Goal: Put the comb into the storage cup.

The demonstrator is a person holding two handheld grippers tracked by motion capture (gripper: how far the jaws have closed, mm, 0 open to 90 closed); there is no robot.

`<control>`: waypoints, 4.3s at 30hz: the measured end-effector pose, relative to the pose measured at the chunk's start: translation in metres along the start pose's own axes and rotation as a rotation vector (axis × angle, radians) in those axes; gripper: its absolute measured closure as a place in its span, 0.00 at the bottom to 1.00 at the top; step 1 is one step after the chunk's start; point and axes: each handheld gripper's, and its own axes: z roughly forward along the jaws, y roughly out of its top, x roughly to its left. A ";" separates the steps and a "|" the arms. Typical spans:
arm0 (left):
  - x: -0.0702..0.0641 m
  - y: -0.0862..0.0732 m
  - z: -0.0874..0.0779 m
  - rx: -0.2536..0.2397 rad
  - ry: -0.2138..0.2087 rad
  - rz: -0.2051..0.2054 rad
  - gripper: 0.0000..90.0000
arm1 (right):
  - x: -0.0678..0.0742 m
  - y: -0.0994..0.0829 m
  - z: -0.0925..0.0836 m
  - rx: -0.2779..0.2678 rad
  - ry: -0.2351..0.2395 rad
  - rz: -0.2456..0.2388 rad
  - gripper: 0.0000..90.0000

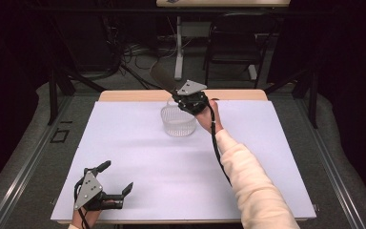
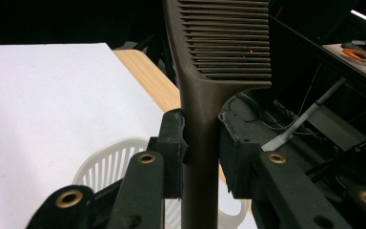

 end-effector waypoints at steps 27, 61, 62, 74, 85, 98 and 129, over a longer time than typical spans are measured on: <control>0.000 0.000 0.000 0.007 0.003 0.001 0.00 | 0.007 -0.013 0.020 0.040 0.034 0.007 0.80; 0.000 0.000 -0.001 0.006 0.007 0.004 0.00 | 0.013 -0.026 0.029 0.088 0.060 0.004 0.80; 0.000 0.000 -0.001 0.007 0.007 0.005 0.00 | 0.012 -0.026 0.029 0.087 0.060 0.002 0.80; 0.000 0.000 -0.001 0.006 0.007 0.005 0.00 | 0.013 -0.031 0.030 0.101 0.076 0.001 0.80; 0.000 0.000 -0.001 0.006 0.008 0.006 0.00 | 0.014 -0.032 0.030 0.102 0.084 -0.003 0.80; 0.000 0.000 -0.001 0.006 0.009 0.005 0.00 | 0.016 -0.037 0.030 0.115 0.087 0.000 0.80; 0.000 0.000 -0.001 0.006 0.008 0.009 0.00 | 0.021 -0.037 0.027 0.179 0.121 -0.016 0.65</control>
